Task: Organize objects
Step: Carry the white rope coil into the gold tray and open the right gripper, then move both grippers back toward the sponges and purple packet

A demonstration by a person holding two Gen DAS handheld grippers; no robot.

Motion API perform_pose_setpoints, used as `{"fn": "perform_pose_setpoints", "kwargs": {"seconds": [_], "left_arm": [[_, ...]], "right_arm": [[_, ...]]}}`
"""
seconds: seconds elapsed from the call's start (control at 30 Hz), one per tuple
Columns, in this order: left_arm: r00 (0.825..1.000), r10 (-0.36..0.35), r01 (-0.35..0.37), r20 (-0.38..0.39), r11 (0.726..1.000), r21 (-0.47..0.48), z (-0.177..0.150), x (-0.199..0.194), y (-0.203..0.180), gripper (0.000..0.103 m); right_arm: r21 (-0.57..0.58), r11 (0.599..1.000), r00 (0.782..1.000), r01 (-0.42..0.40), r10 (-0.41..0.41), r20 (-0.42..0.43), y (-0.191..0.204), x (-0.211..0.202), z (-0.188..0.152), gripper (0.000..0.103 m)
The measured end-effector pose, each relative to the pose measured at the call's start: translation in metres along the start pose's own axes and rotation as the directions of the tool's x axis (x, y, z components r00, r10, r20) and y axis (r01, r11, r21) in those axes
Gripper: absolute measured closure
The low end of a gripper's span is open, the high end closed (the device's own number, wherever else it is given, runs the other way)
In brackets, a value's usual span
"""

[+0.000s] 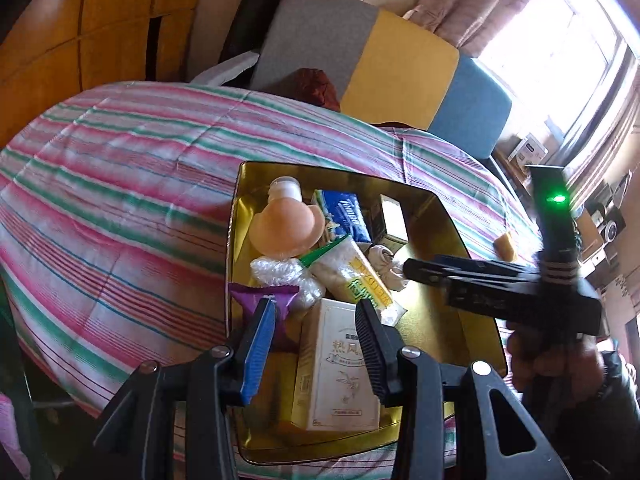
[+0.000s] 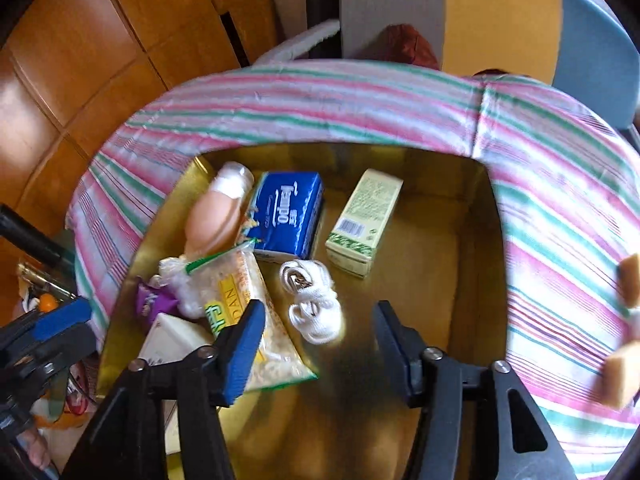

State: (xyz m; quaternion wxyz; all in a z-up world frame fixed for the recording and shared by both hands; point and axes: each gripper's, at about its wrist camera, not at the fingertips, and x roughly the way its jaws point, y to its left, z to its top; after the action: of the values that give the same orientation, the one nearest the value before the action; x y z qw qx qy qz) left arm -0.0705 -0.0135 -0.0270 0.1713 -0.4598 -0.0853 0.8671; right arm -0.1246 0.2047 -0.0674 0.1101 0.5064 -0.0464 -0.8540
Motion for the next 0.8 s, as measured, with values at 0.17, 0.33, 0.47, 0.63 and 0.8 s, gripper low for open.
{"fn": "perform_pose_setpoints", "kwargs": {"seconds": [0.17,0.33,0.47,0.63,0.8], "left_arm": [[1.000,0.001,-0.002,0.013,0.998,0.070,0.002,-0.005,-0.023,0.061],[1.000,0.004,-0.007,0.019,0.989,0.150,0.004,-0.006,-0.053,0.061],[1.000,0.001,-0.005,0.017,0.975,0.220,0.003,-0.004,-0.081,0.061],[1.000,-0.011,0.011,-0.004,0.952,0.305,0.000,0.002,-0.117,0.061],[0.999,-0.016,0.025,-0.028,0.926,0.376,-0.005,0.009,-0.153,0.061]], "right_arm": [[0.043,0.999,0.996,-0.003,-0.001,0.093,-0.026,-0.047,-0.012,0.031],[0.128,0.991,0.985,0.037,-0.058,0.165,-0.073,-0.091,-0.032,0.026],[0.238,0.966,0.974,0.099,-0.143,0.176,-0.126,-0.117,-0.055,0.025],[0.379,0.907,0.951,0.183,-0.261,0.165,-0.195,-0.142,-0.082,0.025],[0.509,0.823,0.915,0.251,-0.374,0.153,-0.261,-0.163,-0.111,0.025]]}}
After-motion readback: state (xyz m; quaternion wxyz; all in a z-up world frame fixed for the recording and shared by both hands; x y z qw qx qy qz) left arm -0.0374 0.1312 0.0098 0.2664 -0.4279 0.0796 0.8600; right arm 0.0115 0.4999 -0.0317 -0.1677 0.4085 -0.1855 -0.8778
